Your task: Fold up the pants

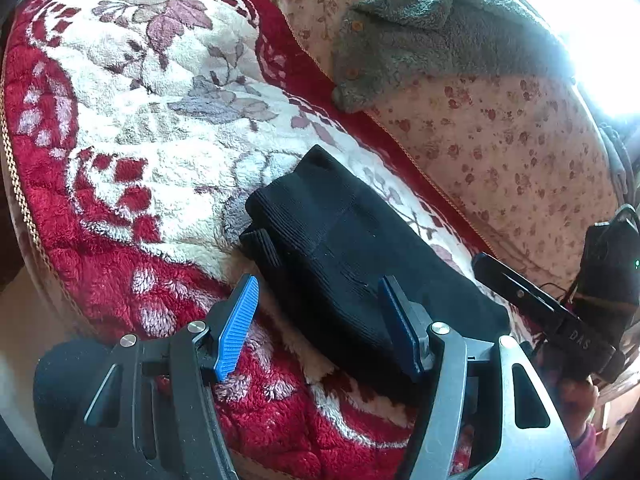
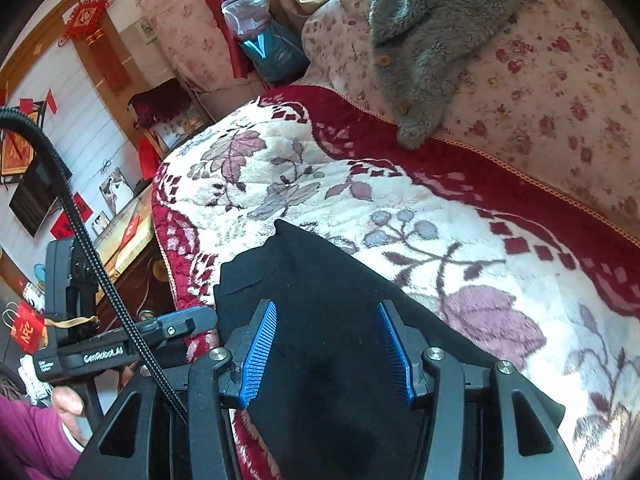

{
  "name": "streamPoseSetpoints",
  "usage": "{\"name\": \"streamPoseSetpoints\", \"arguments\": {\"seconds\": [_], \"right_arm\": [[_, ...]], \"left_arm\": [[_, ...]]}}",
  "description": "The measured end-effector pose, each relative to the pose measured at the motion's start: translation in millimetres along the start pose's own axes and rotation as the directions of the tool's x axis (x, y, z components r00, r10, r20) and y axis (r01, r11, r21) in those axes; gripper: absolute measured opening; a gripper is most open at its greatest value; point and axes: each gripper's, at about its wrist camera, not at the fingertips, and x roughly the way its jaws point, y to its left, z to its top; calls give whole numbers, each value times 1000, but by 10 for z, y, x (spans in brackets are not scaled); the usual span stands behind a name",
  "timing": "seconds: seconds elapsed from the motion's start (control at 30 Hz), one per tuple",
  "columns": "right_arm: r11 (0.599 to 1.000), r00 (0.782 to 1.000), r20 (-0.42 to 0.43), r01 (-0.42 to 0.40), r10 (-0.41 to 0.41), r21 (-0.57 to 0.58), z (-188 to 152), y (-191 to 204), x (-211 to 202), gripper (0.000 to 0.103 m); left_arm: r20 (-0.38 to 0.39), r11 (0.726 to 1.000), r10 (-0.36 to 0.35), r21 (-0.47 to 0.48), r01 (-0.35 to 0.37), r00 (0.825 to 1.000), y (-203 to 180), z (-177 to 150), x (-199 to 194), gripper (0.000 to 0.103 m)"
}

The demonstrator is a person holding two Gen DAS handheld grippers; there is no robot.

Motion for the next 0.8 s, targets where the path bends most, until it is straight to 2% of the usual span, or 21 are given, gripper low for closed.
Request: {"name": "streamPoseSetpoints", "arguments": {"seconds": [0.2,0.6,0.8], "right_arm": [[999,999,-43,-8,7,-35,87,73,260,50],[991,995,-99,-43,30,-128,407,301,794,51],[973,989,-146,-20,-14,-228,555,454,1168,52]], "left_arm": [[-8,999,32,14,-32,999,3,13,79,62],[-41,1000,17,-22,-18,999,123,-16,229,62],[-37,999,0,-47,-1,999,143,14,275,62]]}}
